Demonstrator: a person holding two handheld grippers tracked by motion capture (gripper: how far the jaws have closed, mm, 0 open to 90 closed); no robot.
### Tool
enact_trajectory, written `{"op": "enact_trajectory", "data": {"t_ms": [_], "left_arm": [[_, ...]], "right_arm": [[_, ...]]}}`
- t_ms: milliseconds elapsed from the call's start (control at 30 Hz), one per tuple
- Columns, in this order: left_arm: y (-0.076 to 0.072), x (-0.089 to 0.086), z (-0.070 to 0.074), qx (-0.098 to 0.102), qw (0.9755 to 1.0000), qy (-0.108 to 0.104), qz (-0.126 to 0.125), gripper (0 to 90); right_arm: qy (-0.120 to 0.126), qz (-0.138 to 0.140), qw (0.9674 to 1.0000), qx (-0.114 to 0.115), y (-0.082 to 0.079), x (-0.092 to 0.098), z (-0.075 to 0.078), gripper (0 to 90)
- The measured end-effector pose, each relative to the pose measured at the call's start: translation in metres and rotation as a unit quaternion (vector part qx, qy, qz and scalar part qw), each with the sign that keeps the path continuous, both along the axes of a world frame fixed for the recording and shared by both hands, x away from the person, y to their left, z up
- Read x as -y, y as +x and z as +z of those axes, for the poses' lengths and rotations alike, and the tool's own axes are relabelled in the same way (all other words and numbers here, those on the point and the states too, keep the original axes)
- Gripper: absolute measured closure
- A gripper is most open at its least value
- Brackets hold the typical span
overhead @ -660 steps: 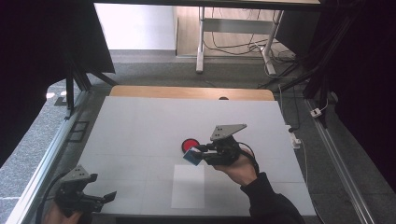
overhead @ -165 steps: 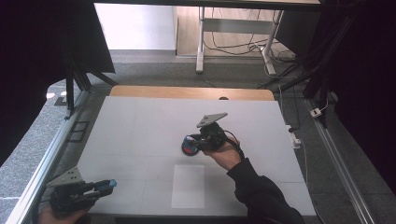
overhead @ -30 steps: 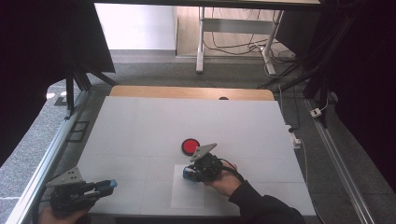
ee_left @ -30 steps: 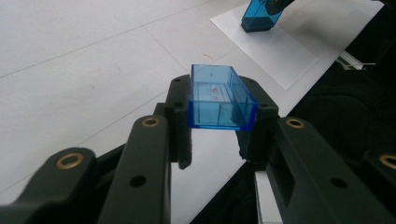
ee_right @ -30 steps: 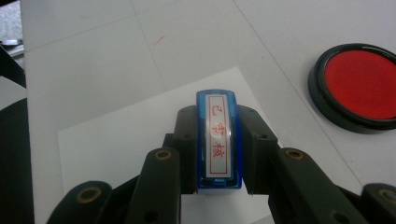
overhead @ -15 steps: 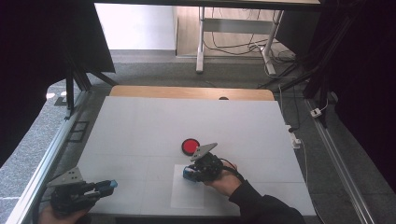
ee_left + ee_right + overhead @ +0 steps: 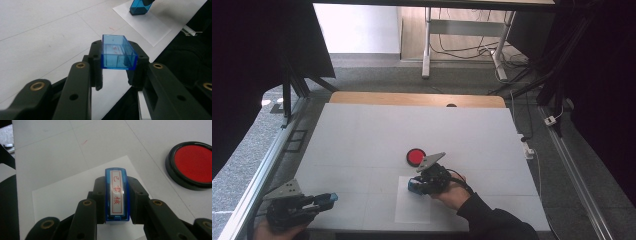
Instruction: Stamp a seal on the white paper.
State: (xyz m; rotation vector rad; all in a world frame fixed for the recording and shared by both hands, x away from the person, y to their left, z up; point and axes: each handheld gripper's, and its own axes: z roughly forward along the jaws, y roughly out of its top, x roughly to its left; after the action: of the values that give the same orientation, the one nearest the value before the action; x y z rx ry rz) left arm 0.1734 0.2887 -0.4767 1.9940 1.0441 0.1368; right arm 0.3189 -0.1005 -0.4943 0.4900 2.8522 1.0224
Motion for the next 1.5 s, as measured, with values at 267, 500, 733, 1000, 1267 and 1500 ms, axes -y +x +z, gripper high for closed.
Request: {"op": "enact_trajectory", "data": {"t_ms": [267, 500, 733, 1000, 1267, 1500], "left_arm": [[0.000, 0.001, 0.000, 0.001, 1.0000, 0.003, -0.001, 68.3], [0.000, 0.001, 0.000, 0.000, 1.0000, 0.005, 0.000, 68.3], [0.000, 0.001, 0.000, -0.001, 1.0000, 0.005, -0.001, 68.3], [0.000, 0.001, 0.000, -0.001, 1.0000, 0.005, 0.000, 68.3], [0.000, 0.001, 0.000, 0.000, 1.0000, 0.005, -0.001, 68.3], [0.001, 0.001, 0.000, -0.003, 1.0000, 0.005, 0.000, 68.3]], "right_arm": [[-0.030, 0.005, 0.9985, 0.046, -0.013, -0.008, 0.002, 71.4], [-0.037, 0.006, 0.9977, 0.056, -0.016, -0.010, 0.002, 71.3], [-0.015, -0.001, 0.9996, 0.025, -0.008, -0.004, 0.001, 71.3], [-0.007, 0.004, 0.9999, 0.007, -0.002, -0.002, 0.001, 71.0], [0.012, -0.008, 0.9999, -0.005, -0.001, 0.000, 0.004, 70.9], [0.029, -0.005, 0.9996, -0.001, -0.002, 0.003, 0.014, 70.9]]}}
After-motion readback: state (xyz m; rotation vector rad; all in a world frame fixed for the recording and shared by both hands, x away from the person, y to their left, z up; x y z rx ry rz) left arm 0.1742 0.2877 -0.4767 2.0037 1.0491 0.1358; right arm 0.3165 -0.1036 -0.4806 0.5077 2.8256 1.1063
